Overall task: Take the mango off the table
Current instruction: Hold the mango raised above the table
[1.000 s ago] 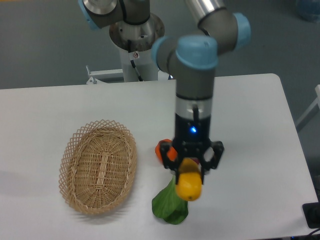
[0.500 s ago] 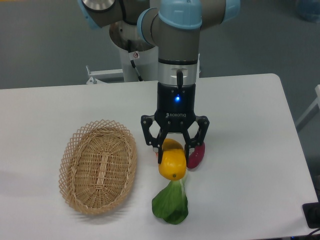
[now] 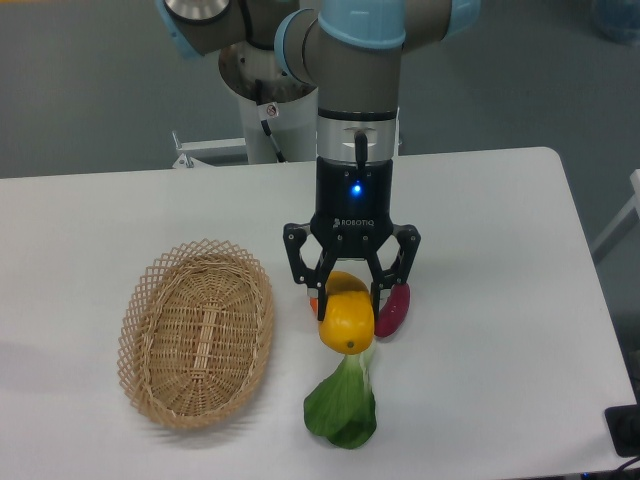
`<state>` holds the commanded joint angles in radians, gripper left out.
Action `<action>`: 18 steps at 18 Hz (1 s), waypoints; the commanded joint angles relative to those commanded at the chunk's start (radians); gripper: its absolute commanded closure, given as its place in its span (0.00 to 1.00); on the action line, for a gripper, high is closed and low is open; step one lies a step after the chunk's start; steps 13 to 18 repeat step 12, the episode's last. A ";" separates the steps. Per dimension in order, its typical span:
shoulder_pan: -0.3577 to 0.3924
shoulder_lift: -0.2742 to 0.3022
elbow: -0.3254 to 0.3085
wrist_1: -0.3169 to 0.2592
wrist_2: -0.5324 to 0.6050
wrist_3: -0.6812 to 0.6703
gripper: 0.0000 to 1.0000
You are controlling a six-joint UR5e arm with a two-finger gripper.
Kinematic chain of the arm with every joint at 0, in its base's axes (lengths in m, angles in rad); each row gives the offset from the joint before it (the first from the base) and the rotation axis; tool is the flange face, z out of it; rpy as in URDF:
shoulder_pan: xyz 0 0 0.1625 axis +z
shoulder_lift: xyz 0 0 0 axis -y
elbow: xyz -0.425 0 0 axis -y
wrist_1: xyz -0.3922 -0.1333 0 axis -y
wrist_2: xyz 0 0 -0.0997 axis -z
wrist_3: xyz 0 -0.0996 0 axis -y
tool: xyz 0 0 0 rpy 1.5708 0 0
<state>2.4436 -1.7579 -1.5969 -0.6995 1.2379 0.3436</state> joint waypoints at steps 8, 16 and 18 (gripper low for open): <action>0.003 0.000 -0.011 0.002 0.000 0.000 0.45; 0.003 0.000 -0.014 0.002 0.000 0.002 0.45; 0.003 0.000 -0.014 0.002 0.000 0.002 0.45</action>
